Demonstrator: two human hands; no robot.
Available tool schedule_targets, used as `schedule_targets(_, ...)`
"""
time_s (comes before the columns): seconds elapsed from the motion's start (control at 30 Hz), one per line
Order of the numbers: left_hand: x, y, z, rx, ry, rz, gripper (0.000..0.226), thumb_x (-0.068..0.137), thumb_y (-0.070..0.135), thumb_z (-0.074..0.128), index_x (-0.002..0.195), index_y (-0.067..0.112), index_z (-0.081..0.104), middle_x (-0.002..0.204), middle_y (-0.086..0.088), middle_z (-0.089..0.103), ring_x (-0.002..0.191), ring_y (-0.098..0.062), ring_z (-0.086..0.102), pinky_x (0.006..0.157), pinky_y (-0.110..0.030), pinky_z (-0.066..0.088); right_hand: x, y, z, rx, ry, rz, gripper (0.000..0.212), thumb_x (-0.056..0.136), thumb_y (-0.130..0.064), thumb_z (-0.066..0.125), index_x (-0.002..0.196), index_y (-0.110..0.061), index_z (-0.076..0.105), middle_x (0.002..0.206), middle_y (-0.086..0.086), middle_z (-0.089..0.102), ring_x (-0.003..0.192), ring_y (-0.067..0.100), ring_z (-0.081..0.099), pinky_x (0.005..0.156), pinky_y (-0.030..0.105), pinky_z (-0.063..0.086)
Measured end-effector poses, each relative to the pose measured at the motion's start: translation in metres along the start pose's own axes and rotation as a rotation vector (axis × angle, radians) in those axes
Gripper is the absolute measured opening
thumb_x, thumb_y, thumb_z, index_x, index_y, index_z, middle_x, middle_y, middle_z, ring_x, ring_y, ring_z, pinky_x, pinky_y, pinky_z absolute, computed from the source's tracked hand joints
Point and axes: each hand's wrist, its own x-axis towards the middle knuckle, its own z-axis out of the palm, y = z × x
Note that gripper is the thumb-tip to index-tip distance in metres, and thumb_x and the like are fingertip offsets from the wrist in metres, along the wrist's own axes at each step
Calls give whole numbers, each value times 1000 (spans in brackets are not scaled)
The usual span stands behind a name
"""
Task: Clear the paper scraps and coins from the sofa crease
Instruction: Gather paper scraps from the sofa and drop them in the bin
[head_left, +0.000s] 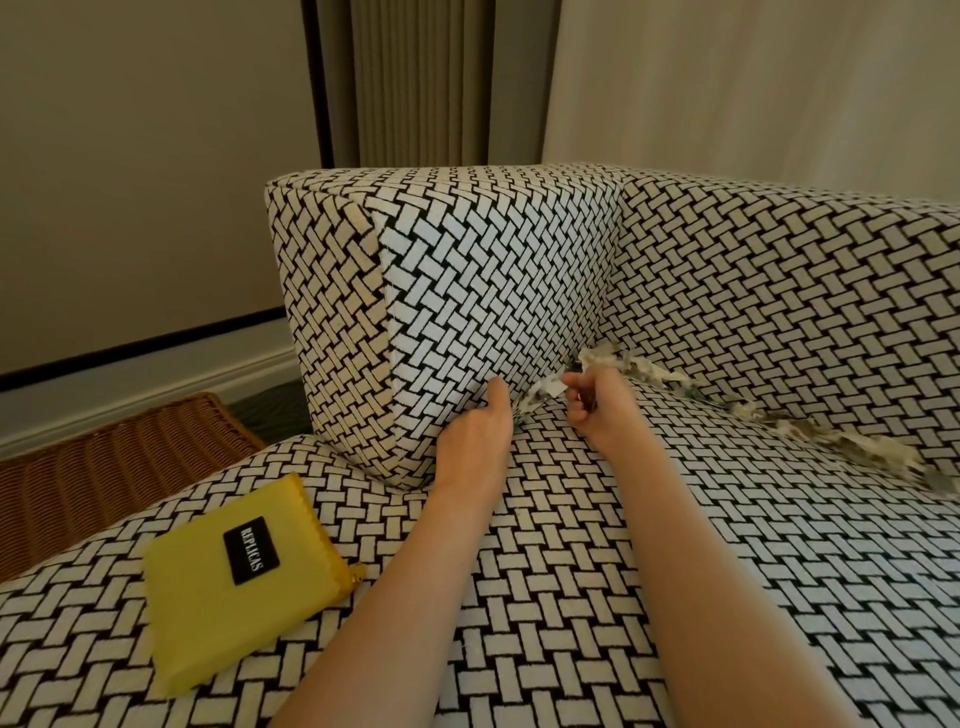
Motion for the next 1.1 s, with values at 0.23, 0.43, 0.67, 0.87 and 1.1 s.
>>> schedule_targets(0.23, -1, -4, 1, -113, 64, 3, 27, 98, 15, 43, 123, 7, 33, 89, -8, 67, 74, -23, 65, 58, -28, 45, -8, 20, 22, -1382, 162, -521, 23, 94, -18, 48, 108, -11, 64, 101, 6, 66, 82, 16, 59, 64, 24, 44)
schedule_targets(0.43, -6, -7, -4, -379, 159, 35, 17, 95, 24, 47, 93, 17, 32, 76, 2, 49, 65, -15, 49, 51, -21, 34, -10, 19, 37, -1816, 204, -477, 25, 94, -10, 44, 115, -7, 57, 113, 7, 62, 103, 20, 59, 71, 26, 42)
schedule_targets(0.67, -8, -8, -7, -834, 95, -90, 17, 90, 16, 57, 87, 17, 41, 75, 10, 54, 65, 14, 58, 58, -5, 46, -7, 26, 26, -1367, 281, -597, 30, 96, -15, 42, 121, -15, 58, 106, 6, 65, 92, 20, 63, 70, 27, 47)
schedule_targets(0.87, -15, -5, -14, -1128, 82, -276, 24, 84, 15, 65, 72, 26, 47, 77, 8, 54, 73, -3, 52, 63, -6, 41, -29, 14, 11, 239, 91, 26, 33, 98, -23, 36, 69, -10, 44, 52, -2, 37, 39, 7, 31, 36, 18, 26)
schedule_targets(1.1, -21, 5, -46, -1381, 178, -408, 20, 81, 15, 68, 79, 22, 50, 79, 4, 62, 72, -5, 60, 64, -14, 49, -90, 21, 25, 744, -142, 320, 25, 96, -2, 32, 111, 3, 51, 89, 13, 53, 100, 14, 57, 81, 26, 53)
